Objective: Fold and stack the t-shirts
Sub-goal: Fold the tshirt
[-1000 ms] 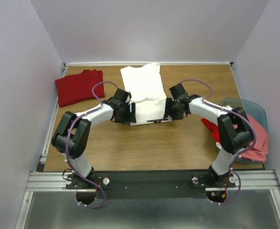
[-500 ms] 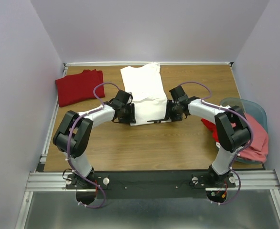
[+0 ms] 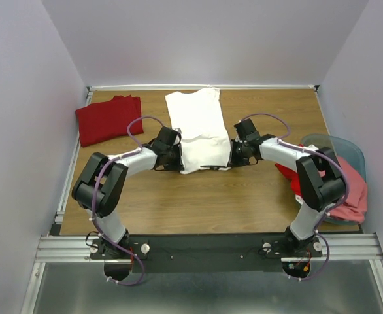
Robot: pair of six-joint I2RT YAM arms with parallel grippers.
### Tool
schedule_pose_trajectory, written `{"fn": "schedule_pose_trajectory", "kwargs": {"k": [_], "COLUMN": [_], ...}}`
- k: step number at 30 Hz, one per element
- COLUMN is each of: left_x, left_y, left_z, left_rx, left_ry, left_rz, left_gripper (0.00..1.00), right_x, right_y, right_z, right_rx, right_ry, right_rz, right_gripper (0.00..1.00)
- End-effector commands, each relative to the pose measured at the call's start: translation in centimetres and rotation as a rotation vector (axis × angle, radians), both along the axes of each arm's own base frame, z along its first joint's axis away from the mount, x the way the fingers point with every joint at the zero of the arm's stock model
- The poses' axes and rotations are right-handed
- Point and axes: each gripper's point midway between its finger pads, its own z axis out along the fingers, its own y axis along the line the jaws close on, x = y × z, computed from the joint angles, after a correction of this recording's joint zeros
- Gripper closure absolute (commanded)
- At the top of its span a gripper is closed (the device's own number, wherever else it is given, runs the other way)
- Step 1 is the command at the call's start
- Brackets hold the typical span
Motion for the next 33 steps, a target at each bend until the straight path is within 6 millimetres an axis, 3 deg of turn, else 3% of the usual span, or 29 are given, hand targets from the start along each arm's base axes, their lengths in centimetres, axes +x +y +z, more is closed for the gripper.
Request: {"fn": "schedule_pose_trajectory", "kwargs": {"k": [1, 4, 8, 10, 15, 24, 29, 33], "left_x": [-2.5, -2.4, -3.8, -4.7, -7.2, -9.3, -11.1, -12.7], "left_y": [0.6, 0.6, 0.8, 0.9, 0.9, 0.5, 0.6, 0.7], "left_z": [1.1, 4.8, 7.4, 8.4, 8.7, 15.4, 15.6, 15.4], "left_rx": [0.015, -0.015, -0.048, -0.064, -0.077, -0.195, -0.207, -0.210], "left_ry": [0.053, -0.014, -0.038, -0.045, -0.016, -0.129, -0.106, -0.082], "left_rz": [-0.031, -0.025, -0.039, -0.048, -0.087, -0.112, -0.132, -0.149], "left_gripper": [1.00, 1.00, 1.00, 1.00, 1.00, 1.00, 1.00, 1.00], "right_x": [-1.7, -2.5, -3.3, -4.4, -6.5, -8.7, -9.8, -11.1], "right_y": [1.3, 0.8, 0.0, -0.3, -0.7, -1.7, -2.2, -2.6], "right_z": [2.9, 5.6, 9.0, 9.5, 10.1, 14.0, 15.8, 16.1], "right_rx": [0.101, 0.107, 0.095, 0.092, 0.093, 0.081, 0.081, 0.071], "right_ry": [0.014, -0.006, -0.046, -0.027, 0.004, -0.051, -0.068, -0.045], "right_rz": [0.064, 0.065, 0.071, 0.078, 0.080, 0.051, 0.038, 0.029], "right_gripper": [1.00, 1.00, 0.99, 1.00, 1.00, 1.00, 1.00, 1.00]}}
